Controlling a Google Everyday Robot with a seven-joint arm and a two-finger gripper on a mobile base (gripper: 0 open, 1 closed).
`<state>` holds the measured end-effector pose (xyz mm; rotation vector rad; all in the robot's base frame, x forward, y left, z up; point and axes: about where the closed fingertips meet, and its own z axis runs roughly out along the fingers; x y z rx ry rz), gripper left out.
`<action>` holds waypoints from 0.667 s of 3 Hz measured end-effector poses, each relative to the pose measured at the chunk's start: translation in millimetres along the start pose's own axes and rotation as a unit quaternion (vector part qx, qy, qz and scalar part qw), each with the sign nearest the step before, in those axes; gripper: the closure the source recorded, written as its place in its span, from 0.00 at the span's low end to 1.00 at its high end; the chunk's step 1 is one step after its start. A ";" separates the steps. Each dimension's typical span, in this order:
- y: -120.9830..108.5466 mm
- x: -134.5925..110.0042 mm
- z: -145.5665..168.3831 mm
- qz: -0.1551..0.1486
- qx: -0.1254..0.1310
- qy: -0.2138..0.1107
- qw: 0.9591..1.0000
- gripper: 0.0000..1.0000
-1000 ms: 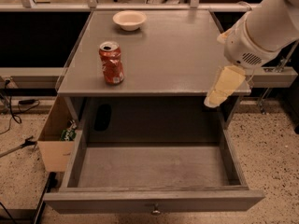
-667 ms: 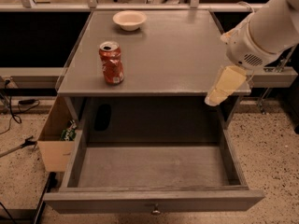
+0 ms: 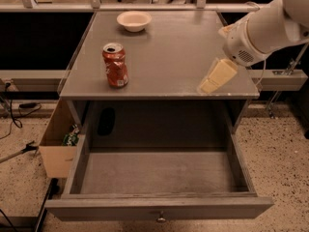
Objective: Place coke can into top drawer
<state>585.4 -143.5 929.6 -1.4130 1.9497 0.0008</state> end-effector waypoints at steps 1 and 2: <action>-18.1 -25.2 27.4 0.007 -0.003 -0.050 0.999 0.00; -28.6 -47.1 52.7 0.013 -0.016 -0.090 0.996 0.00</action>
Offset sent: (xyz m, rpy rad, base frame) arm 0.0931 0.0754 -0.0046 0.2707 -0.0435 0.1094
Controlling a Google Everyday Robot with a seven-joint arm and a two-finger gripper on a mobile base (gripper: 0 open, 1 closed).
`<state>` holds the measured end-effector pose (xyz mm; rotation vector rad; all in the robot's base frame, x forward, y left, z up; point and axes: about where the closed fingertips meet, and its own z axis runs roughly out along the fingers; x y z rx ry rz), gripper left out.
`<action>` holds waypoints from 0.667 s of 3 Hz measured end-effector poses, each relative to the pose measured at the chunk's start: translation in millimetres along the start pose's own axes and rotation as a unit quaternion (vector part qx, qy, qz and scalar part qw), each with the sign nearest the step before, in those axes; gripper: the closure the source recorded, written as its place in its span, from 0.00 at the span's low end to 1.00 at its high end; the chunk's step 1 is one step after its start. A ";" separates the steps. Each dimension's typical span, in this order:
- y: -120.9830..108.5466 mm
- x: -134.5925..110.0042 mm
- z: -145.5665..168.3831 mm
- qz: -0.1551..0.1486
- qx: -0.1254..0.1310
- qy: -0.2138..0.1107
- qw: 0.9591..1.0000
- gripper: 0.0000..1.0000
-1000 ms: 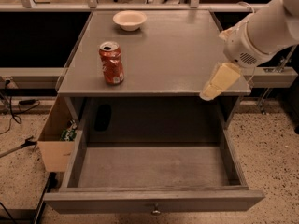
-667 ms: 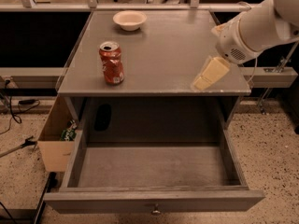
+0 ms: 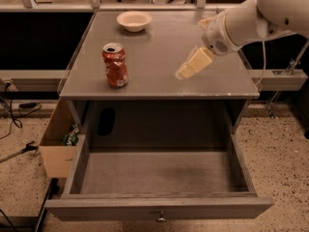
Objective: Place coke can into top drawer
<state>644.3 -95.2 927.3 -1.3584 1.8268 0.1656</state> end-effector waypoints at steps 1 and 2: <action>-3.6 -16.7 31.4 0.004 -0.025 -0.036 0.999 0.00; 1.4 -30.4 54.6 0.001 -0.051 -0.065 0.997 0.00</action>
Offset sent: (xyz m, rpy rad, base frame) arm 0.0418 0.0799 -0.0221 0.1851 0.0338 0.1861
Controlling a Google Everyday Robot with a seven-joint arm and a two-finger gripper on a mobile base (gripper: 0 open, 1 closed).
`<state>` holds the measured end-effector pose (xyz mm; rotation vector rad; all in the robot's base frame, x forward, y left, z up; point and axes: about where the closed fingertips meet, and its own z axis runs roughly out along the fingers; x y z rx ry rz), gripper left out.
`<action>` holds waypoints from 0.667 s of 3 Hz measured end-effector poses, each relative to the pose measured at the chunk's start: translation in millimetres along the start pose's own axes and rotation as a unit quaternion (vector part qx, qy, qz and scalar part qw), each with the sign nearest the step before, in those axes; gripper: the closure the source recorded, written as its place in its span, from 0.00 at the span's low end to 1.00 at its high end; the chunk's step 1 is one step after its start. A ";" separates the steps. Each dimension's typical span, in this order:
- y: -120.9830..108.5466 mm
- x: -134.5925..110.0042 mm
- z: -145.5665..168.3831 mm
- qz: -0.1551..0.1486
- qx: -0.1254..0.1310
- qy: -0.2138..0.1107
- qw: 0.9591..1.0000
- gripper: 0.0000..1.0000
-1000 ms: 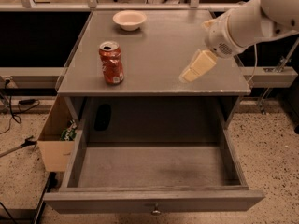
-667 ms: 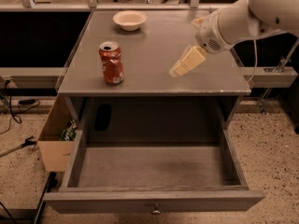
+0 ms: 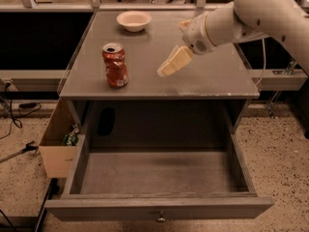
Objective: Place coke can into top drawer
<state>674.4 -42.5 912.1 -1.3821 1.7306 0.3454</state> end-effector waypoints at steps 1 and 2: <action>9.3 -15.7 23.1 -0.007 -0.028 -0.028 0.999 0.00; 22.8 -32.6 37.2 -0.014 -0.054 -0.053 0.997 0.00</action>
Offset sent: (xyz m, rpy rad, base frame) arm -0.0103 0.0796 0.0004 0.1291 0.0184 0.1970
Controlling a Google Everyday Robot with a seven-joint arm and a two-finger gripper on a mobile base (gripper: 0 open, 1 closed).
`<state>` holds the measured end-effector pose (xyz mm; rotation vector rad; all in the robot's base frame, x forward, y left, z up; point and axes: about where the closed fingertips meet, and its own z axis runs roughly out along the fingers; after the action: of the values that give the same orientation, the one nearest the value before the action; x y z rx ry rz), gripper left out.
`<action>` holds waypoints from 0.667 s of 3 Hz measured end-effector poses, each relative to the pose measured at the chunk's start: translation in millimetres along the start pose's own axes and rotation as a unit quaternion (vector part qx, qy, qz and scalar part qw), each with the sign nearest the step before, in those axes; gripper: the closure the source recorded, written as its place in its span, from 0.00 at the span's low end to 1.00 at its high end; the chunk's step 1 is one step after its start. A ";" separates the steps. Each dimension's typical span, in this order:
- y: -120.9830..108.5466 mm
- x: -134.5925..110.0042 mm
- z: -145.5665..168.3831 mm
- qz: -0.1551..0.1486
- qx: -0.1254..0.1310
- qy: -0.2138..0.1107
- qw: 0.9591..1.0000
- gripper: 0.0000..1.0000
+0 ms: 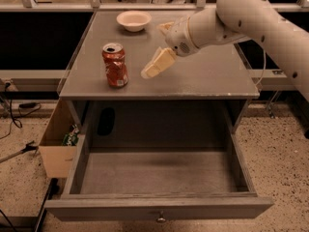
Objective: Place coke can into top drawer
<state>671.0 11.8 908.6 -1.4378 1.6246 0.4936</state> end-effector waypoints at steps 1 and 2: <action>24.4 -26.1 16.7 -0.014 -0.040 -0.032 0.999 0.00; 42.7 -41.3 26.9 -0.023 -0.068 -0.049 0.996 0.00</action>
Offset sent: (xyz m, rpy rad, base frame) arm -0.0484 0.0732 0.0130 0.0902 0.0276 0.2205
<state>637.9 67.3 917.0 -1.5228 1.5020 0.6477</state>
